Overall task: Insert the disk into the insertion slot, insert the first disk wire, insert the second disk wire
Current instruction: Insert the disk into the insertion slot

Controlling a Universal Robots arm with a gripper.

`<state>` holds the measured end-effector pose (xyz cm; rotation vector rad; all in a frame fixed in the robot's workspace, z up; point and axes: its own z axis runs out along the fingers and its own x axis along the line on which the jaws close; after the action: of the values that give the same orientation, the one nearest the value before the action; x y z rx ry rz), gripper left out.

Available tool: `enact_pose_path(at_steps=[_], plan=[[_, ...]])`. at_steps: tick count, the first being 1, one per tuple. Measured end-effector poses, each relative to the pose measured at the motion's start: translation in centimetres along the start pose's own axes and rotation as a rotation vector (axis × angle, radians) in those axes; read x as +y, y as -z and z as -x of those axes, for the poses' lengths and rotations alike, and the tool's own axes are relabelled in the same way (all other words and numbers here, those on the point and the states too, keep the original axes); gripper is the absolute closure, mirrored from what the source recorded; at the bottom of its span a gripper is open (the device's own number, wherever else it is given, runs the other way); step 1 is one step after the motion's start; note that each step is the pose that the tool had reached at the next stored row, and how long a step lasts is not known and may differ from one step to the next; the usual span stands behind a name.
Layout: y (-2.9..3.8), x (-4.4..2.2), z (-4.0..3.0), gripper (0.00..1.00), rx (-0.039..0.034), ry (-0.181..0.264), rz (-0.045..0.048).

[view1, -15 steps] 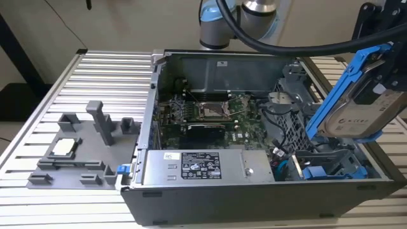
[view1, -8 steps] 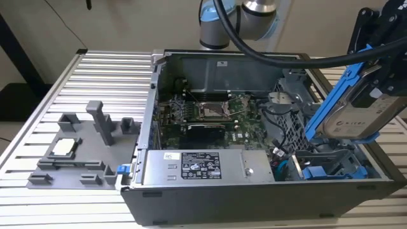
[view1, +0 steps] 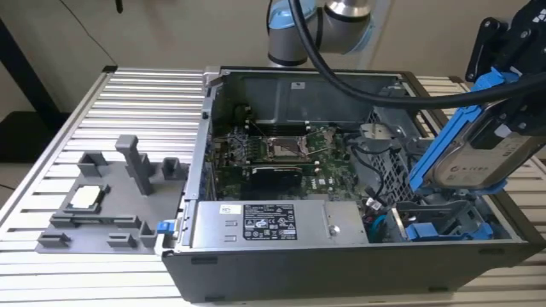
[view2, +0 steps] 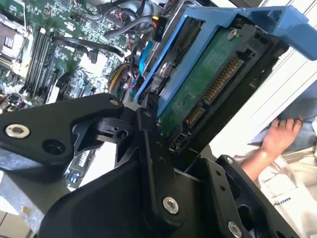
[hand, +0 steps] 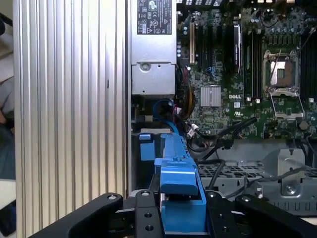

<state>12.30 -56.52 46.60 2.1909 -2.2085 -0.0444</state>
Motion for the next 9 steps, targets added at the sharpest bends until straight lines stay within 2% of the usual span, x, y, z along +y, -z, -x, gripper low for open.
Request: enact_pose_path(at_steps=[9], plan=[[-0.66, -0.04, -0.18, 0.67, 0.0009, 0.024, -0.0005]])
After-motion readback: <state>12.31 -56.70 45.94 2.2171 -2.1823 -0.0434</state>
